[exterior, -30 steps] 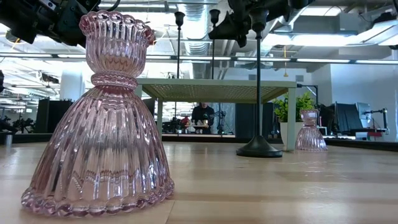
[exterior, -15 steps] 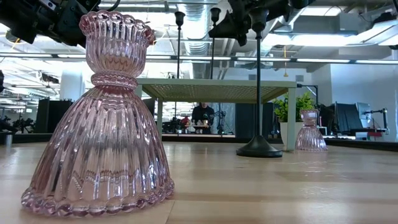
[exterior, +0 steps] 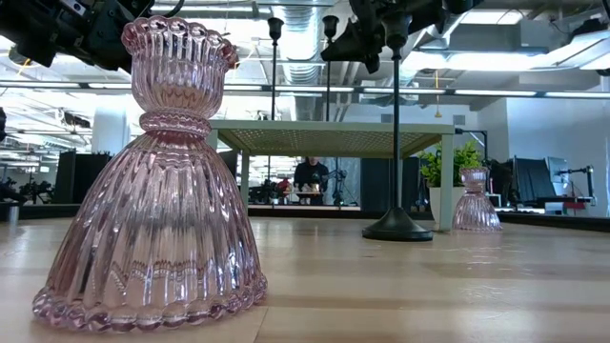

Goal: Pick & Place candle stick holders
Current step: Put the right black candle holder on the shelf

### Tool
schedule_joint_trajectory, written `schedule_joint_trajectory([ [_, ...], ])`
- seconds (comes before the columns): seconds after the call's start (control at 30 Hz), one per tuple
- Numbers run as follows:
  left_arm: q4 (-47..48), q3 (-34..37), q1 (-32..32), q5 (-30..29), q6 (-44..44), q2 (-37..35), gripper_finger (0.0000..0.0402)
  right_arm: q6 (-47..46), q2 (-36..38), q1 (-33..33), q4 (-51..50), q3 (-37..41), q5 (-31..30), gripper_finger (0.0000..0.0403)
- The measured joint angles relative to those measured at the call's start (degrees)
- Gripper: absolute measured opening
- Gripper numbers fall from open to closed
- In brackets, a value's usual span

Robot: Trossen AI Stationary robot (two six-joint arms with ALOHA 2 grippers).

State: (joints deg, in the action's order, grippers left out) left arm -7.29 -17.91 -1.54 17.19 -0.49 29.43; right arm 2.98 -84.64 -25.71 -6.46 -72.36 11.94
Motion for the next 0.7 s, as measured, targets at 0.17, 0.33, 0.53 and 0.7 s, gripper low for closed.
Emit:
schedule_joint_trajectory([
  [0.17,0.0,0.0,0.0,0.0,0.0,0.0,0.001,0.0,0.0,0.0,-0.4,0.0,0.0,0.0009],
  [0.33,0.0,0.0,0.0,0.0,0.0,0.0,0.001,0.0,0.0,0.0,-1.1,0.0,0.0,0.0032],
  [0.53,0.0,0.0,0.0,0.0,0.0,0.0,0.001,0.0,0.0,0.0,-0.7,0.0,0.0,0.0055],
  [0.7,0.0,0.0,0.0,0.0,0.0,0.0,0.001,0.0,0.0,0.0,-0.8,0.0,0.0,0.0071],
])
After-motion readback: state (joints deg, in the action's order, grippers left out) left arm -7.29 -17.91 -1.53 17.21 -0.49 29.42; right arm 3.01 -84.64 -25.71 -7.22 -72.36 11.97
